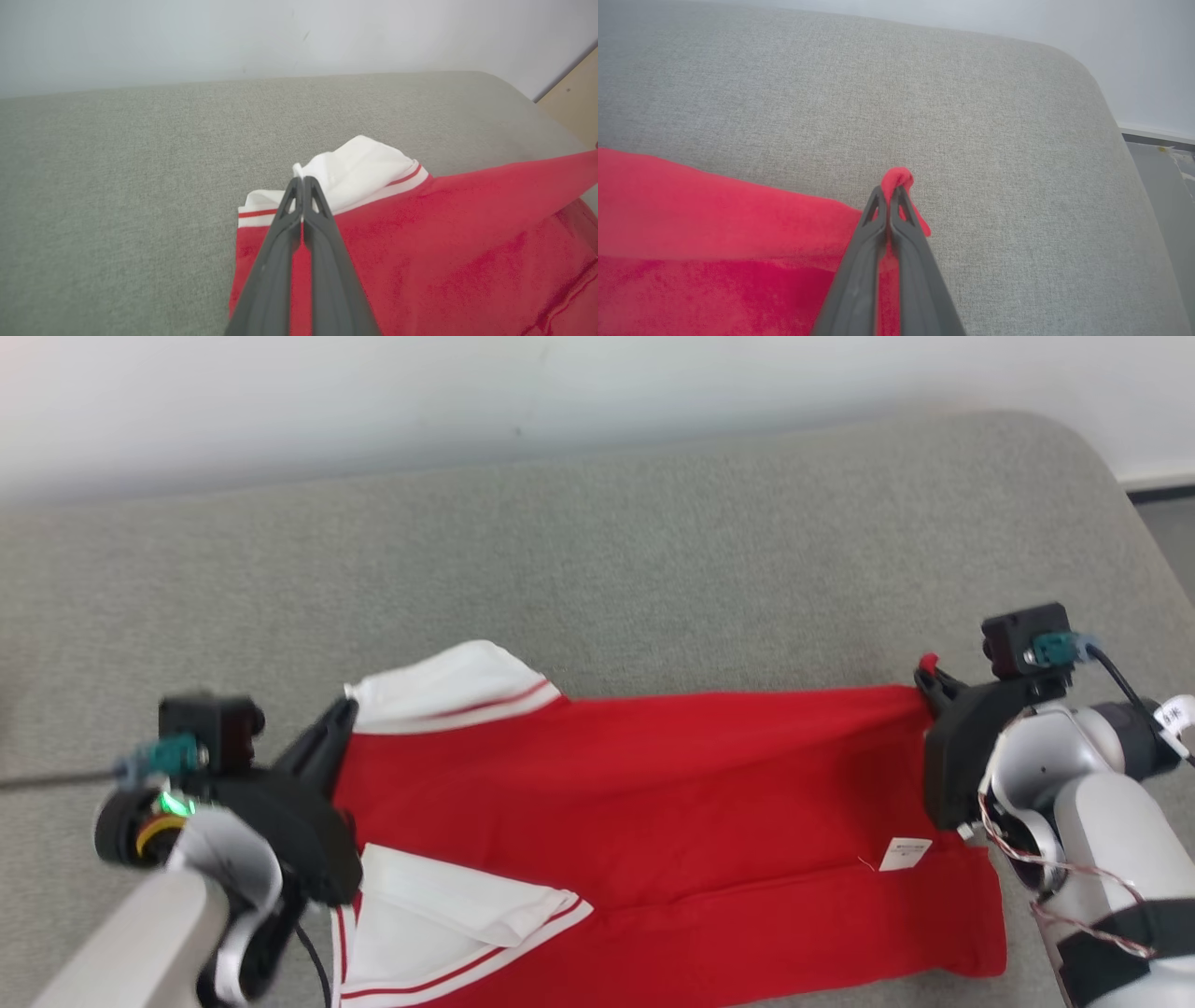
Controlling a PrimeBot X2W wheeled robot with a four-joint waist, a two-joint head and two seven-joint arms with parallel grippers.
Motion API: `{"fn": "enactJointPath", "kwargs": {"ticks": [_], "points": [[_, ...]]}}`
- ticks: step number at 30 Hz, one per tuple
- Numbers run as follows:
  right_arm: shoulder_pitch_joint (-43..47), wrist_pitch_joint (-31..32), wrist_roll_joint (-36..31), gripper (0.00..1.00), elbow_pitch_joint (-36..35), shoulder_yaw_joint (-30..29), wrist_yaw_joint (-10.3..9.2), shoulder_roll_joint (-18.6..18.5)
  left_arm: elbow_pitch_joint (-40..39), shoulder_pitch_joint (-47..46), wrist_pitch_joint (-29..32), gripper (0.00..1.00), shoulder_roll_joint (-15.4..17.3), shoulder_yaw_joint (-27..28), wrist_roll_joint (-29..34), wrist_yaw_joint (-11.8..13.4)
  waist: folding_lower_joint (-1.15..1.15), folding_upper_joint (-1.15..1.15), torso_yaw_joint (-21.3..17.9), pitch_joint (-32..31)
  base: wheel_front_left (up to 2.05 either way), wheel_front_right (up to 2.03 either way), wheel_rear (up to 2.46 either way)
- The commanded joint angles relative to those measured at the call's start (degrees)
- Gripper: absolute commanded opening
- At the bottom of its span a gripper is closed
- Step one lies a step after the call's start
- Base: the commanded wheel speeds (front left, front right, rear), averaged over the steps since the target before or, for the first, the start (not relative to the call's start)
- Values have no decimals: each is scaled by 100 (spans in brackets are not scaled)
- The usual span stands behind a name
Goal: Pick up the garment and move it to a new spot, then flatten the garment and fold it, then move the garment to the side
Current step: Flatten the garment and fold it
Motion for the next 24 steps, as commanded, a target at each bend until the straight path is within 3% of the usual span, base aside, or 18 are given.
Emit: {"fn": "enactJointPath", "kwargs": {"ticks": [1,5,8,16,24], "points": [[195,26,20,0,-135,-54,5,-47,-255,298,-66,0,44,16,-55,123,1,0,235,-356,0,0,0],[513,-52,83,0,-424,-204,5,-95,-934,905,-328,0,147,235,-202,504,1,0,391,-506,0,0,0],[534,-172,42,0,-407,-338,5,-47,-1133,995,-501,0,138,333,-161,625,1,0,527,-540,0,0,0],[416,-304,-3,0,-64,-401,5,222,-932,397,-490,0,-123,229,-32,519,1,0,664,-434,0,0,0],[803,-581,-97,0,-124,-727,5,141,-1052,1149,-755,0,-257,113,-219,556,1,0,676,-498,0,0,0]]}}
